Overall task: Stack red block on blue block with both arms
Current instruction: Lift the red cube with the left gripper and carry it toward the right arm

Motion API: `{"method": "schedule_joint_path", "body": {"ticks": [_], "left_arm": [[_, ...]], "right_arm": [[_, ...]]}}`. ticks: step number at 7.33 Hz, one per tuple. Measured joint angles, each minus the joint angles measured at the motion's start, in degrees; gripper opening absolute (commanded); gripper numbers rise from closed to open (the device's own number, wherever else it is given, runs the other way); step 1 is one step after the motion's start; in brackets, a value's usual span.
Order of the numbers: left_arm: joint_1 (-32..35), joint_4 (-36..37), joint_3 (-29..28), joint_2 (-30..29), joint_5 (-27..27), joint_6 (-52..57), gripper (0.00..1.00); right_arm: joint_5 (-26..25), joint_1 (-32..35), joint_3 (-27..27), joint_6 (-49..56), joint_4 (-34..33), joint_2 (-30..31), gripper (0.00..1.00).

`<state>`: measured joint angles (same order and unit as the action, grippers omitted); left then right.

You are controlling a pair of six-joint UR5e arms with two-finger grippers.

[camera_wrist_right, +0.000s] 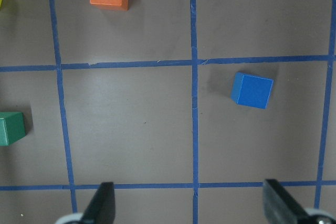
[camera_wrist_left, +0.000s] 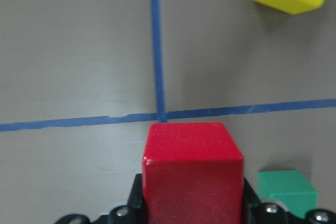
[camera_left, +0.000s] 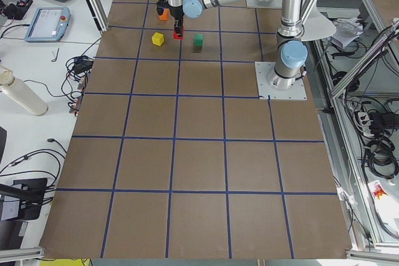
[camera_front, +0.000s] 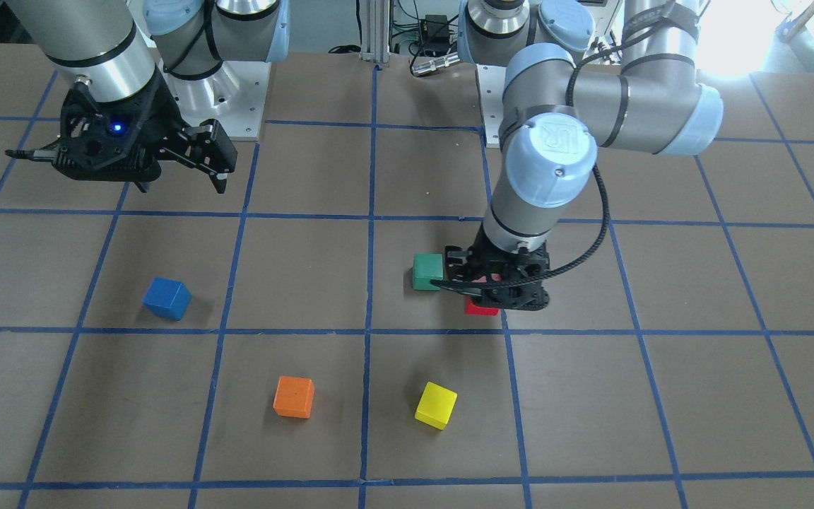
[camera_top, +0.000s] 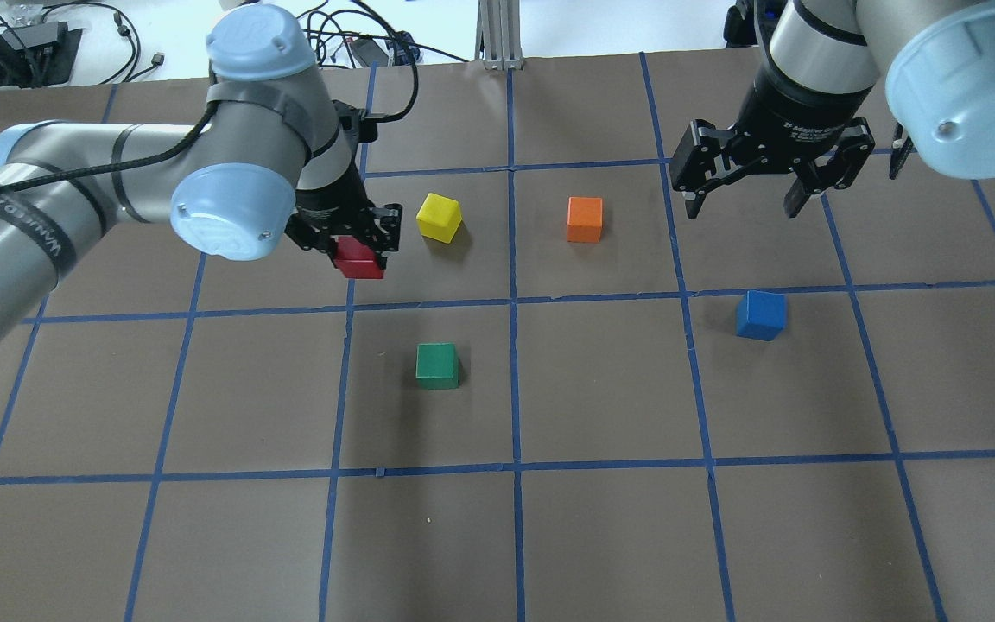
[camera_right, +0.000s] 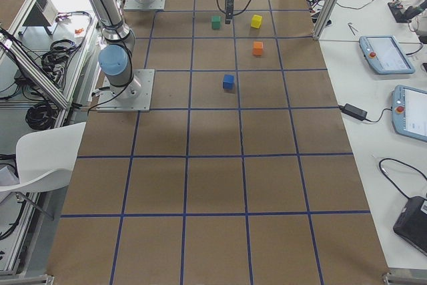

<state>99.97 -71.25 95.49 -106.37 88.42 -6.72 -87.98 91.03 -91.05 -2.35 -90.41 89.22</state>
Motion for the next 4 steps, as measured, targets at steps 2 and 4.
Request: {"method": "schedule_joint_path", "body": {"ticks": [2,4], "left_arm": [[7.1,2.0,-1.0,-3.1,-1.9,-7.5,0.18],[12.5,6.9,-0.8,-6.9,-3.6,-13.9,0.23]], "right_arm": [[0.0,0.0,0.0,0.0,0.0,0.0,1.00],[0.1,-0.1,0.0,0.0,-0.1,0.1,1.00]]}}
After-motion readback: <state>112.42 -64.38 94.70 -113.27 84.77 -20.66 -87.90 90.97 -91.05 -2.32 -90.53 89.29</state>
